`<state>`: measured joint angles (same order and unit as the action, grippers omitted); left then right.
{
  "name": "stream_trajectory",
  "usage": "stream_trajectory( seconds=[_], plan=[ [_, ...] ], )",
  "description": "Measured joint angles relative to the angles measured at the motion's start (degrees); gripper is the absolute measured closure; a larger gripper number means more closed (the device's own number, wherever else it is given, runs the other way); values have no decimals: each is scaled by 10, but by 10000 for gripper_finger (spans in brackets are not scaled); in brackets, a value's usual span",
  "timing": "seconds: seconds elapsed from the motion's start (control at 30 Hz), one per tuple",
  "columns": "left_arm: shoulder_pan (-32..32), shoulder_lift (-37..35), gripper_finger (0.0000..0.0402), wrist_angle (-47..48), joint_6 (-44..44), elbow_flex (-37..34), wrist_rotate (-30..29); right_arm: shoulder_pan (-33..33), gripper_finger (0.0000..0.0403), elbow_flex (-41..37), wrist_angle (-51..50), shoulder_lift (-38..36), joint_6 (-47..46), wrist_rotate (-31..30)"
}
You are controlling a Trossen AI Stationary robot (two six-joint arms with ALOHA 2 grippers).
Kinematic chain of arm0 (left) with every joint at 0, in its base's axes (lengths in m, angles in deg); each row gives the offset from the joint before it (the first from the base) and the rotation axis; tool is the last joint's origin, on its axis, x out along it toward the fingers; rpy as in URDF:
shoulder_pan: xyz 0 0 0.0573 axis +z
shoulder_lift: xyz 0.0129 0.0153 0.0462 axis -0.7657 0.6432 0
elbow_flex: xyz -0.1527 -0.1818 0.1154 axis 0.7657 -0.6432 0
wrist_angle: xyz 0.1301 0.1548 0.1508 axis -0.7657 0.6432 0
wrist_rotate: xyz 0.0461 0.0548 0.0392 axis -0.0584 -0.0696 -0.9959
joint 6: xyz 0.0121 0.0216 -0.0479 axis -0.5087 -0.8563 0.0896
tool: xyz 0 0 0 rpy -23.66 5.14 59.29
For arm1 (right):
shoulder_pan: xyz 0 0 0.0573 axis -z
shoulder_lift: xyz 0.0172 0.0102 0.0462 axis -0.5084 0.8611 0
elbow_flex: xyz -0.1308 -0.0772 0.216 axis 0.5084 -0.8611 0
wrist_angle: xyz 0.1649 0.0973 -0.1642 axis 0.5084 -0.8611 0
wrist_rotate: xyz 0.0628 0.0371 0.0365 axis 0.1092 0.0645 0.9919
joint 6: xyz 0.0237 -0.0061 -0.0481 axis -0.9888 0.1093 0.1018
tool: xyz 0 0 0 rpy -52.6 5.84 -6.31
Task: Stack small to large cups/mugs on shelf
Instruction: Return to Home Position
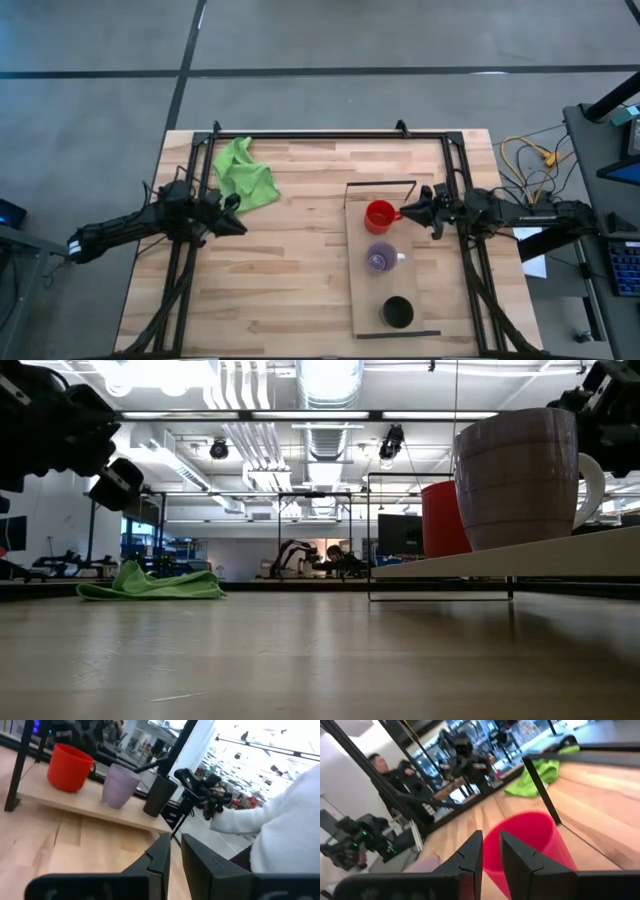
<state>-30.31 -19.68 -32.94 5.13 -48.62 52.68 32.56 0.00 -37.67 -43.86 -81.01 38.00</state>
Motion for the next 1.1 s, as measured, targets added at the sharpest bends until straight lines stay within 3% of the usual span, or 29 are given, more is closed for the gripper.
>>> stream_trajectory(
  seconds=[0.23, 0.53, 1.1],
  plan=[
    [0, -2, 369, -30, -41, 0, 1, 0, 344, 0, -92, 0, -2, 1],
    [0, -2, 369, -150, -45, 0, -2, 0, 344, 1, -93, 8, 9, 5],
    [0, -1, 369, -152, -45, 0, -3, 0, 344, 1, -92, 8, -2, 5]
  ],
)
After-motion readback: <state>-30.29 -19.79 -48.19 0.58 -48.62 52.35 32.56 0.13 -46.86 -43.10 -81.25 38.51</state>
